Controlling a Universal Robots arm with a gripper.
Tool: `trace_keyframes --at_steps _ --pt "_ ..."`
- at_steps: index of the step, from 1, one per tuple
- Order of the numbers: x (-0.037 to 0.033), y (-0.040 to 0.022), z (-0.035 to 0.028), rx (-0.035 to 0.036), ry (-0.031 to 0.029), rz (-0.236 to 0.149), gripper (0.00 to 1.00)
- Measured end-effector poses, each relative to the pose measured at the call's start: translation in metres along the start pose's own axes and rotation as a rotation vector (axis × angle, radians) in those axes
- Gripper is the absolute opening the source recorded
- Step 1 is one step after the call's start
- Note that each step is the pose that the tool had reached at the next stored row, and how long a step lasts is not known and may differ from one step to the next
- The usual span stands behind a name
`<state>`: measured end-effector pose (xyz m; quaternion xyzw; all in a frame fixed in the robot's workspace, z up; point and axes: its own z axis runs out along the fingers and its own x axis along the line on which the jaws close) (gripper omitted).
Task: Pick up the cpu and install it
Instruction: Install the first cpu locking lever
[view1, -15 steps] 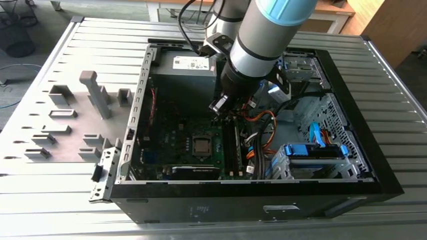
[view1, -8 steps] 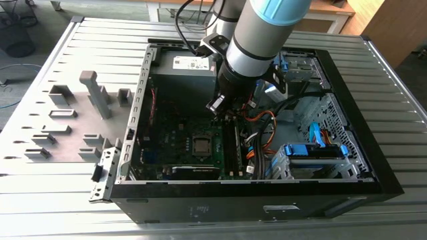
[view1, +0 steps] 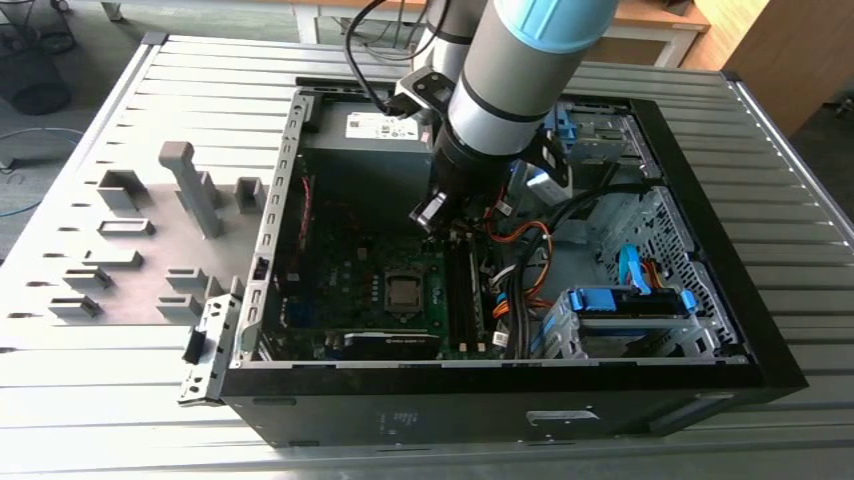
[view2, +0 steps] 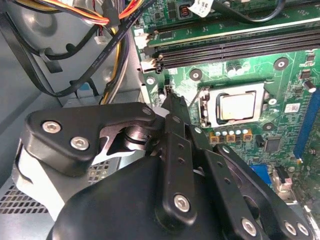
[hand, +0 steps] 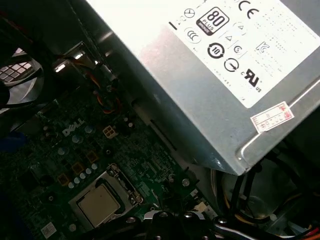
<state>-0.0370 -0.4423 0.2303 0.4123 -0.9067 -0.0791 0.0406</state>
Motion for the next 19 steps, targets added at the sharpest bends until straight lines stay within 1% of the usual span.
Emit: trace_keyframes --at_steps 7,10,12,16,19 --pt "0.0028 -0.0011 -0.0001 0.0006 0.0039 -0.024 0.11" --pt "0.0034 -0.0011 -0.0003 0.0016 0.0068 -0.032 0.11" --pt "0.0036 -0.0008 -0.0002 0.0019 0.0071 -0.033 0.11" --pt "0.0050 -0.0002 -0.0001 0.0082 0.0146 -0.033 0.11" --pt "0.0078 -0.0009 -0.0001 0.0100 0.0167 -0.033 0.11"
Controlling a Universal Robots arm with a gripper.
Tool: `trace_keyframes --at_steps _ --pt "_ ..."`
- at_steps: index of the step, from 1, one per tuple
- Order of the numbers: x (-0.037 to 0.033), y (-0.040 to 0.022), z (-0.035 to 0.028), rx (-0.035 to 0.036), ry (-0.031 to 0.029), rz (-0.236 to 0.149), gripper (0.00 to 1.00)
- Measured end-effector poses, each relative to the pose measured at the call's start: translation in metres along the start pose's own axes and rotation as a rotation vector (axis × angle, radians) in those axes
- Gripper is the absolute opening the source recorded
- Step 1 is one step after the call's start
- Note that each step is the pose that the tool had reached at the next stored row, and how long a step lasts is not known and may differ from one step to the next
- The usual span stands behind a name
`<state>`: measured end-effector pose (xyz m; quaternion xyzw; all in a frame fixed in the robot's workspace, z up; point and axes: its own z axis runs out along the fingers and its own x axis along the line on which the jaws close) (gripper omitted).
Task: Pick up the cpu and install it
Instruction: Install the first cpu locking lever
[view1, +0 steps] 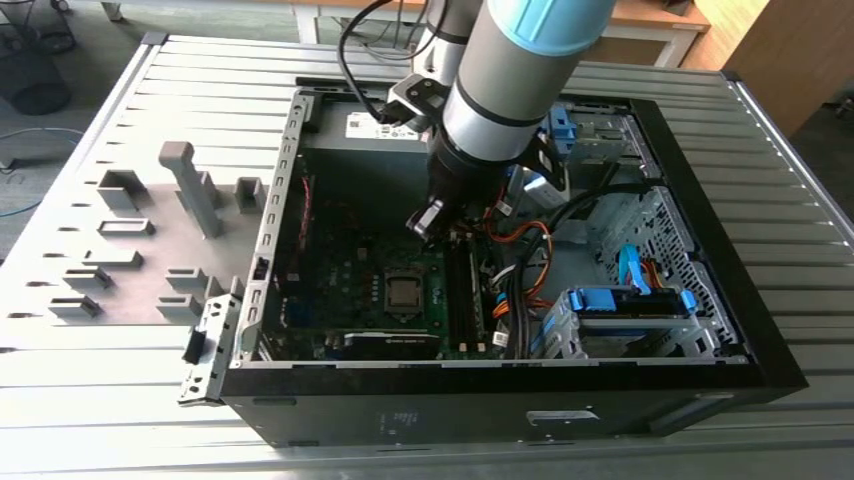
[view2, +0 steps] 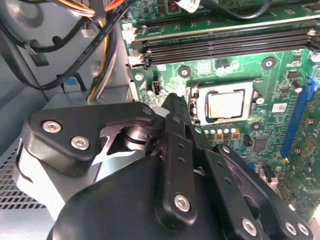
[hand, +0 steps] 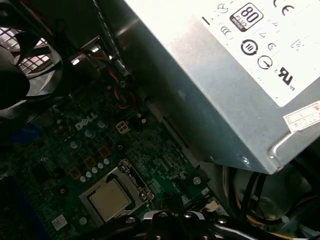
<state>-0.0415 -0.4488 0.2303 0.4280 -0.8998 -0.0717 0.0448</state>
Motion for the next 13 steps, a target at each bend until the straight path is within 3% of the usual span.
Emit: trace_keyframes --at_steps 4,11,13 --pt "0.0019 -0.0010 0.0003 0.0013 0.0032 -0.013 0.11" --pt "0.0042 -0.0027 0.0008 0.0058 0.0142 -0.038 0.11" --pt "0.0059 -0.0033 0.0011 0.0060 0.0147 -0.041 0.11"
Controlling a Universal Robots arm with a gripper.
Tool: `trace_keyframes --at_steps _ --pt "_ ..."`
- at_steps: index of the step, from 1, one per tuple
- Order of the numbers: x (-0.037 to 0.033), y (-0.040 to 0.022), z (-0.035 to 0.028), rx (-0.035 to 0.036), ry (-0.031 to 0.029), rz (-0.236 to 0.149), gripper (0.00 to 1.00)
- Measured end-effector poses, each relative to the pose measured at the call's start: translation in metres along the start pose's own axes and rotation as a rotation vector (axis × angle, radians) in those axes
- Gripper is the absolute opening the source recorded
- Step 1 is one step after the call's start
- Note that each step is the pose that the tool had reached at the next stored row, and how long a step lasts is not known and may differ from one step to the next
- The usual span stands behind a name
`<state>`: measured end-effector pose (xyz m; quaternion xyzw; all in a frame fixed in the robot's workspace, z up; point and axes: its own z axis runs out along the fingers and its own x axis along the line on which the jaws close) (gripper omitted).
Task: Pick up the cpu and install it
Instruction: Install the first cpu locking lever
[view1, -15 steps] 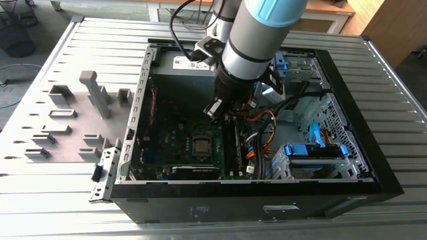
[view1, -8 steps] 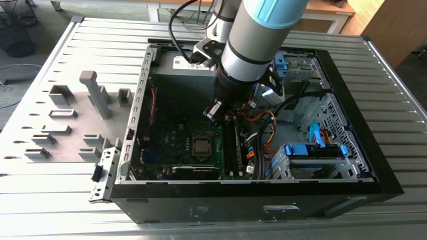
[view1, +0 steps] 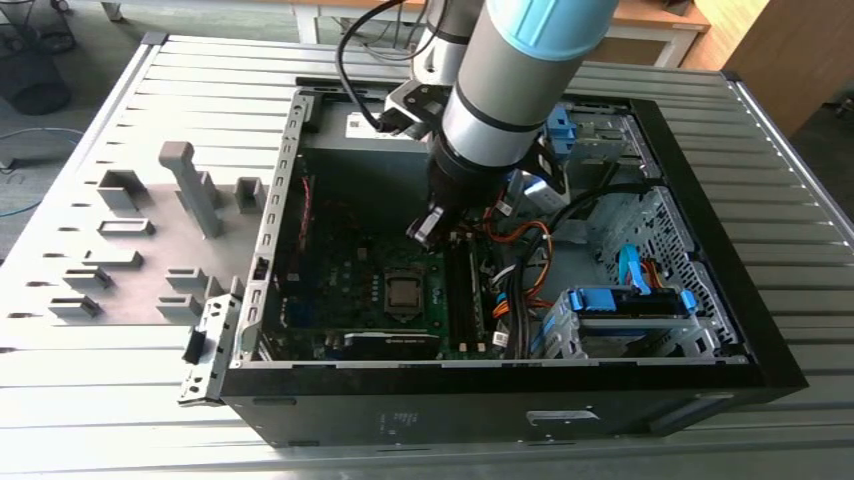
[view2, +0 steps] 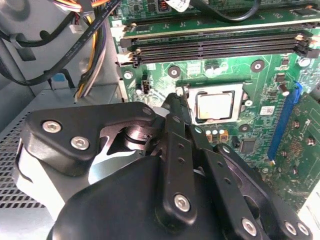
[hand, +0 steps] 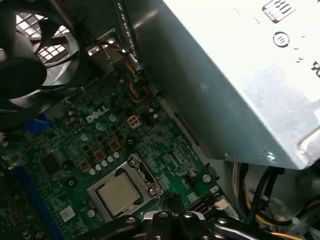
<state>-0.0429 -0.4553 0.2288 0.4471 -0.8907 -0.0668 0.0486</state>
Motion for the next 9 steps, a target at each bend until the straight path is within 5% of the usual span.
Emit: trace_keyframes --at_steps 9 --pt "0.0113 -0.0018 0.0007 0.0006 0.0027 -0.014 0.11"
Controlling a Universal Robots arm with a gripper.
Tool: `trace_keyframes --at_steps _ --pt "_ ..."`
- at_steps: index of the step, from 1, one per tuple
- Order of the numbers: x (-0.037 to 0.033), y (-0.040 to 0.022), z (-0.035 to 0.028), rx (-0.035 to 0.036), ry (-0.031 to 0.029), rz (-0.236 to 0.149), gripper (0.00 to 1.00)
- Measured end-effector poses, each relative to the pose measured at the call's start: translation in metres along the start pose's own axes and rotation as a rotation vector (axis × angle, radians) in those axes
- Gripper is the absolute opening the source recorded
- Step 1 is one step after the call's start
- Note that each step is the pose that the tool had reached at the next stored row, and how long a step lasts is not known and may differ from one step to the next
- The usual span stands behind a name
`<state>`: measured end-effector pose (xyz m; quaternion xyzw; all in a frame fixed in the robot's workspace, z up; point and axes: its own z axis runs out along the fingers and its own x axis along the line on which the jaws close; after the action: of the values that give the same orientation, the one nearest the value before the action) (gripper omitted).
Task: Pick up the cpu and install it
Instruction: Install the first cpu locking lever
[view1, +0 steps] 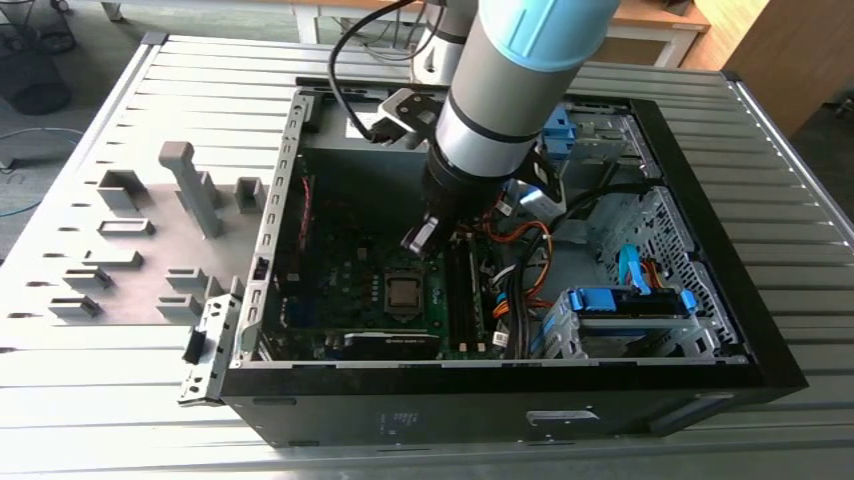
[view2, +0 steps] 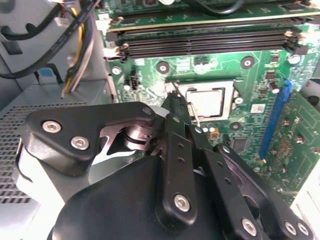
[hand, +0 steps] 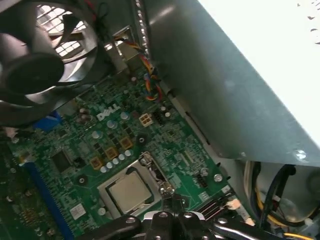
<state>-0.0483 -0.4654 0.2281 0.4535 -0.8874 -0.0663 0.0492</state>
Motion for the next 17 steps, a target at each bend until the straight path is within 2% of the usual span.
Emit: trace_keyframes --at_steps 4,7,11,17 --pt "0.0043 -0.0016 0.0002 0.0004 0.0013 -0.005 0.11" --pt "0.0059 -0.0024 0.0011 0.0027 0.0048 -0.008 0.11" --pt "0.0079 -0.0039 0.0022 0.0072 0.0135 -0.012 0.11" --pt "0.0111 -0.0067 0.0048 0.0098 0.0266 -0.018 0.11"
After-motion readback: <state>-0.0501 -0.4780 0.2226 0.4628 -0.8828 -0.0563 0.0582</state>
